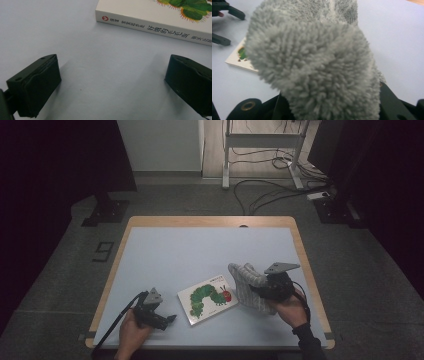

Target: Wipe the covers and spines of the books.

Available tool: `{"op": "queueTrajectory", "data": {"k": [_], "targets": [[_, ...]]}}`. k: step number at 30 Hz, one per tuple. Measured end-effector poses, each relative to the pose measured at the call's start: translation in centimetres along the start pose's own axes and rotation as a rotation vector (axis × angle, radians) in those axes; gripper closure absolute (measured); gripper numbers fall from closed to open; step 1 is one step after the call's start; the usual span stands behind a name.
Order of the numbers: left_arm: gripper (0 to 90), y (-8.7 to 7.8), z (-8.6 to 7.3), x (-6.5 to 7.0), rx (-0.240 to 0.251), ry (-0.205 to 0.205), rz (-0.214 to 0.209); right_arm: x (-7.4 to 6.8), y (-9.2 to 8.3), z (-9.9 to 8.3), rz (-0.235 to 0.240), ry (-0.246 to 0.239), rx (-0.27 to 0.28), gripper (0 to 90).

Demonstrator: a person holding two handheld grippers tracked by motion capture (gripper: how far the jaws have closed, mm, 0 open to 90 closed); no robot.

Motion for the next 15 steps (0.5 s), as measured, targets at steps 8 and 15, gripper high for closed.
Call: {"op": "queueTrajectory", "data": {"k": [8, 15], "targets": [[0.0, 0.0, 0.0, 0.0, 0.002, -0.001, 0.001, -2.2, 1.6, 1.1, 0.063, -0.040, 0.007, 61.3], [0.0, 0.0, 0.0, 0.0, 0.003, -0.002, 0.001, -4.1, 3.6, 1.3, 0.085, -0.092, -0.011, 61.2]]}}
Point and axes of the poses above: each handheld gripper's, and its own axes: y roughly forward along the jaws, z roughly out of its top, x roughly to its right, the point moved 5 cm from there along y, roughly forward along the jaws, and after that the axes turned 9 degrees about -z, right-handed, at the moved point
